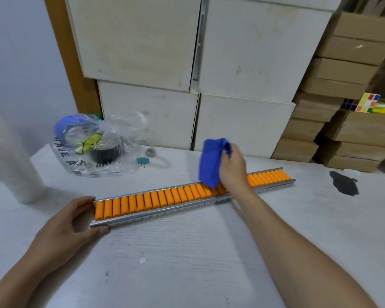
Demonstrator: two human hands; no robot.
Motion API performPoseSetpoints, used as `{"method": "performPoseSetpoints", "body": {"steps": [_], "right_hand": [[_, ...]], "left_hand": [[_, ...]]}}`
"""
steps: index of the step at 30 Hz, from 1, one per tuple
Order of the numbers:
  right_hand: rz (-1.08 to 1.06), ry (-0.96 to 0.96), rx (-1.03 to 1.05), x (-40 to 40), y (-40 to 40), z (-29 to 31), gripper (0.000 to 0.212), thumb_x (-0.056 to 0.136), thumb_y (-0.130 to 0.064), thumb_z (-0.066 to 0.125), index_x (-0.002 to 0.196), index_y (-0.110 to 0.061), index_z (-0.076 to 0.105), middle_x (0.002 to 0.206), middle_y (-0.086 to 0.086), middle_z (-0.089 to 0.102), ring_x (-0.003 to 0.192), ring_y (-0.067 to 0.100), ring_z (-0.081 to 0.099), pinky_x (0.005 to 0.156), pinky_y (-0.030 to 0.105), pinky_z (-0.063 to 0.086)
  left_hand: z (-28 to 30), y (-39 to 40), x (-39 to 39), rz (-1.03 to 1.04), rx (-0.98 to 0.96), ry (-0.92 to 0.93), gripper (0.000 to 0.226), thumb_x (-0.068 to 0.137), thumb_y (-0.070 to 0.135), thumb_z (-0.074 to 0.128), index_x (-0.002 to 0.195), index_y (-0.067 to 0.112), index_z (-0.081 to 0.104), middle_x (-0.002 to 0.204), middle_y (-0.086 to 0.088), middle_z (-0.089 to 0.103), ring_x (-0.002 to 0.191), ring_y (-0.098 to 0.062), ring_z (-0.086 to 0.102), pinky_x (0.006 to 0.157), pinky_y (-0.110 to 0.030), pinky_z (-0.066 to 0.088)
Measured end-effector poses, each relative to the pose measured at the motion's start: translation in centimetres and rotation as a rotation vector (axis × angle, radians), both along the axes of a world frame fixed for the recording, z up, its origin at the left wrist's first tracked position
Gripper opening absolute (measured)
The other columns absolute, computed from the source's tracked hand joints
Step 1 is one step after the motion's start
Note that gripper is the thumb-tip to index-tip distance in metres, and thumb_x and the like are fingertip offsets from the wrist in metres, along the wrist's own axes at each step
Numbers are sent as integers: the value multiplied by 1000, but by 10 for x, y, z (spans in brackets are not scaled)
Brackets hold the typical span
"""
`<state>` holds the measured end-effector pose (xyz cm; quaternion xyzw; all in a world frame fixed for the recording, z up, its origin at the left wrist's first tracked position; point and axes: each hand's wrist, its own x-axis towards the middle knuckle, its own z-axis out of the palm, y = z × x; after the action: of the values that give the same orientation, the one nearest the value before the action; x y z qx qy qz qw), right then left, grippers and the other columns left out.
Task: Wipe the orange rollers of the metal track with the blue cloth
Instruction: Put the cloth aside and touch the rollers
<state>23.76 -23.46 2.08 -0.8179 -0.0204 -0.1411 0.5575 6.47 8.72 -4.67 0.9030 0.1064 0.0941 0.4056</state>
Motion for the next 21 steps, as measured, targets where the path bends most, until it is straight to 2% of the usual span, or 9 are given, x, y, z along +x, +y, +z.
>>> {"method": "performPoseSetpoints", "body": {"steps": [2, 5, 7, 10, 13, 15, 17, 19, 21], "right_hand": [[150, 101, 4, 9, 25, -8, 18, 97, -19, 38, 102, -21, 55, 89, -3, 61, 80, 15, 58, 65, 28, 46], [218, 166, -92, 18, 44, -14, 17, 98, -14, 38, 105, -17, 53, 97, 2, 57, 88, 18, 53, 64, 24, 41], [193, 202, -129, 25, 44, -16, 24, 96, -10, 42, 117, -15, 50, 109, 5, 55, 95, 19, 52, 71, 25, 43], [57, 279, -252, 35, 40, -16, 51, 88, -13, 52, 137, -12, 36, 134, 10, 46, 110, 25, 51, 88, 37, 48], [-85, 120, -474, 13, 52, -6, 60, 90, -23, 53, 144, -13, 28, 151, 10, 29, 135, 27, 34, 109, 39, 34], [113, 30, -410, -33, 72, 3, 45, 94, -24, 50, 137, -16, 39, 142, 4, 43, 129, 21, 41, 101, 30, 35], [442, -1, -454, -90, 100, 1, 35, 96, -28, 46, 129, -19, 48, 131, 1, 52, 121, 19, 46, 99, 32, 35], [676, -185, -697, -133, 131, -14, 41, 96, -38, 42, 129, -15, 47, 138, 5, 47, 127, 22, 39, 110, 38, 25], [818, -287, -848, -151, 158, -34, 57, 96, -46, 37, 139, -9, 36, 152, 10, 31, 140, 22, 21, 118, 41, 6]], "left_hand": [[3, -3, -2, -4, -8, -4, 69, 47, 61, 80, 105, 60, 43, 116, 17, 62, 108, -8, 56, 90, -38, 45], [6, -5, -3, 2, -6, 2, 68, 50, 54, 83, 105, 59, 42, 116, 17, 61, 108, -7, 55, 90, -36, 44], [6, -6, -3, 5, 1, 6, 68, 46, 60, 76, 105, 60, 42, 113, 20, 60, 107, -6, 55, 89, -36, 44], [7, -6, -3, 5, -11, 9, 67, 43, 64, 72, 103, 60, 42, 112, 21, 59, 108, -6, 55, 89, -35, 44], [7, -5, -3, -2, -16, 6, 68, 42, 67, 69, 103, 61, 41, 113, 23, 58, 109, -6, 55, 92, -38, 44], [7, -5, -4, -1, -10, 7, 68, 44, 64, 72, 105, 60, 42, 115, 23, 59, 110, -6, 54, 92, -38, 45], [5, -5, -3, 7, -15, 7, 70, 49, 56, 79, 109, 54, 43, 116, 20, 60, 109, -6, 55, 92, -37, 44], [4, -4, -3, 8, -40, 5, 71, 48, 51, 79, 109, 52, 44, 114, 19, 61, 108, -5, 56, 92, -36, 44], [1, -2, -2, 7, -71, -5, 68, 46, 48, 68, 110, 50, 44, 109, 20, 61, 106, -9, 59, 93, -37, 45]]}}
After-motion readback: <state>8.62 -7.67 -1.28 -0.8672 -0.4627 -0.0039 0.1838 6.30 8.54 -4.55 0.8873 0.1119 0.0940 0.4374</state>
